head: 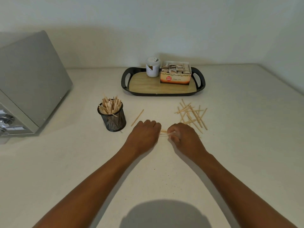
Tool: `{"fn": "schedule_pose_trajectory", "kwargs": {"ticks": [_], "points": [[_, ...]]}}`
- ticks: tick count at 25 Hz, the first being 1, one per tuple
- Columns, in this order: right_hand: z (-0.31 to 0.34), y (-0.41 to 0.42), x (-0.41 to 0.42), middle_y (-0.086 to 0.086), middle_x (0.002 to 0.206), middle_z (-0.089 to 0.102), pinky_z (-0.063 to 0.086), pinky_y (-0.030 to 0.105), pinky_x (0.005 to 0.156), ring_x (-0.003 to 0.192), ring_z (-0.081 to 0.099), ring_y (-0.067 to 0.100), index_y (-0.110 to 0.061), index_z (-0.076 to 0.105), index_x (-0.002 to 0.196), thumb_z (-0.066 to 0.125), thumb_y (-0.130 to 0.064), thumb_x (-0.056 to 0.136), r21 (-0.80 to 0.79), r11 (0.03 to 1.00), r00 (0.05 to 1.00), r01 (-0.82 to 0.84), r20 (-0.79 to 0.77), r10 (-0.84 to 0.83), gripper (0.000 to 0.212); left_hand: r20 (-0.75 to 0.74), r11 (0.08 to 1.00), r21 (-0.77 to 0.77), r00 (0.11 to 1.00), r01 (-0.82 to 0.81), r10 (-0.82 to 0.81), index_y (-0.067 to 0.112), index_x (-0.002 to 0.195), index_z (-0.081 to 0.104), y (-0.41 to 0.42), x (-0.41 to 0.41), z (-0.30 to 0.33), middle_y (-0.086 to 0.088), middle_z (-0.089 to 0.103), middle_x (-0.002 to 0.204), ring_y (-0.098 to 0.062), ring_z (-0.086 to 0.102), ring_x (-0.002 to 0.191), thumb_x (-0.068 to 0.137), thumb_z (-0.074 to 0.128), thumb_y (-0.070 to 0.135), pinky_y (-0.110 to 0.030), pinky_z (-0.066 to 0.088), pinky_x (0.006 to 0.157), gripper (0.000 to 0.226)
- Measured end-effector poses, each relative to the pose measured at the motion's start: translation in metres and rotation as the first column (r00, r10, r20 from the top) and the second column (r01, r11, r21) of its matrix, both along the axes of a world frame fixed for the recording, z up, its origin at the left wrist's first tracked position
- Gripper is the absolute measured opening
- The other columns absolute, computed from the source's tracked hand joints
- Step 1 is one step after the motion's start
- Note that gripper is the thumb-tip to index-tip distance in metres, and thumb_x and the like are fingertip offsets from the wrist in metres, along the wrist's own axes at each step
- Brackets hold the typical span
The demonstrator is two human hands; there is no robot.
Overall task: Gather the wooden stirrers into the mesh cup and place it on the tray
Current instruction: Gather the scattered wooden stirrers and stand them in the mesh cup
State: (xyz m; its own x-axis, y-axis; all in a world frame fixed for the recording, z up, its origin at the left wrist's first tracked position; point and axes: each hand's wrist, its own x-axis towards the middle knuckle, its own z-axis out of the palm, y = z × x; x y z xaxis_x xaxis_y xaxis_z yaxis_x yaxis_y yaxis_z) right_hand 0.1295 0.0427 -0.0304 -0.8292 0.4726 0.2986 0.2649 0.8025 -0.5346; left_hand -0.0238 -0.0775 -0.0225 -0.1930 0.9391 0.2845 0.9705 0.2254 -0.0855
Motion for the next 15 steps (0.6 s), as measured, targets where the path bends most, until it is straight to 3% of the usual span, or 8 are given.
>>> {"fn": "schedule_pose_trajectory", "kwargs": {"ticks": [4, 7, 9, 12, 15], "points": [[0.004, 0.037, 0.002, -0.005, 0.091, 0.068, 0.049, 0.026, 0.079, 0.085, 0.062, 0.010, -0.018, 0.069, 0.092, 0.063, -0.017, 0.090, -0.106, 0.974, 0.978, 0.200, -0.044, -0.206, 0.007, -0.026, 1.000, -0.002, 1.000, 0.012, -0.012, 0.021, 0.100, 0.059, 0.021, -0.014, -0.003, 0.003, 0.057, 0.093, -0.020, 0.053, 0.085, 0.096, 0.047, 0.023, -0.033, 0.034, 0.069, 0.012], [0.006, 0.074, 0.009, 0.003, 0.097, 0.069, 0.049, 0.032, 0.084, 0.092, 0.064, 0.020, -0.013, 0.069, 0.097, 0.062, -0.014, 0.089, -0.094, 0.891, 0.895, 0.443, 0.002, -0.445, 0.011, 0.039, 1.000, 0.020, 0.999, 0.017, -0.018, 0.026, 0.104, 0.066, 0.025, -0.023, -0.004, 0.005, 0.060, 0.099, -0.019, 0.055, 0.089, 0.088, 0.061, 0.032, -0.035, 0.037, 0.072, 0.017], [0.007, 0.100, 0.012, 0.015, 0.108, 0.064, 0.048, 0.038, 0.089, 0.102, 0.060, 0.031, -0.004, 0.065, 0.108, 0.059, -0.017, 0.091, 0.015, 0.833, 0.822, 0.554, 0.153, -0.549, 0.023, 0.067, 1.000, -0.010, 0.998, 0.016, -0.015, 0.030, 0.100, 0.069, 0.026, -0.026, -0.003, 0.008, 0.061, 0.097, -0.017, 0.054, 0.088, 0.086, 0.064, 0.037, -0.032, 0.033, 0.071, 0.016], [0.007, 0.117, 0.002, 0.021, 0.120, 0.048, 0.043, 0.044, 0.091, 0.113, 0.047, 0.040, 0.001, 0.055, 0.111, 0.058, -0.023, 0.091, 0.101, 0.780, 0.703, 0.618, 0.373, -0.605, 0.030, 0.096, 1.000, -0.013, 0.995, -0.001, 0.002, 0.032, 0.090, 0.070, 0.032, -0.027, -0.001, 0.011, 0.060, 0.090, -0.013, 0.053, 0.085, 0.085, 0.066, 0.032, -0.030, 0.027, 0.070, 0.007], [0.007, 0.115, -0.017, 0.020, 0.122, 0.046, 0.043, 0.044, 0.091, 0.113, 0.045, 0.039, 0.001, 0.057, 0.110, 0.055, -0.020, 0.092, 0.132, 0.805, 0.721, 0.578, 0.380, -0.579, 0.027, 0.099, 1.000, -0.014, 0.995, -0.010, 0.012, 0.031, 0.084, 0.069, 0.037, -0.028, 0.000, 0.011, 0.060, 0.088, -0.013, 0.054, 0.084, 0.084, 0.065, 0.032, -0.029, 0.030, 0.070, 0.004]]}}
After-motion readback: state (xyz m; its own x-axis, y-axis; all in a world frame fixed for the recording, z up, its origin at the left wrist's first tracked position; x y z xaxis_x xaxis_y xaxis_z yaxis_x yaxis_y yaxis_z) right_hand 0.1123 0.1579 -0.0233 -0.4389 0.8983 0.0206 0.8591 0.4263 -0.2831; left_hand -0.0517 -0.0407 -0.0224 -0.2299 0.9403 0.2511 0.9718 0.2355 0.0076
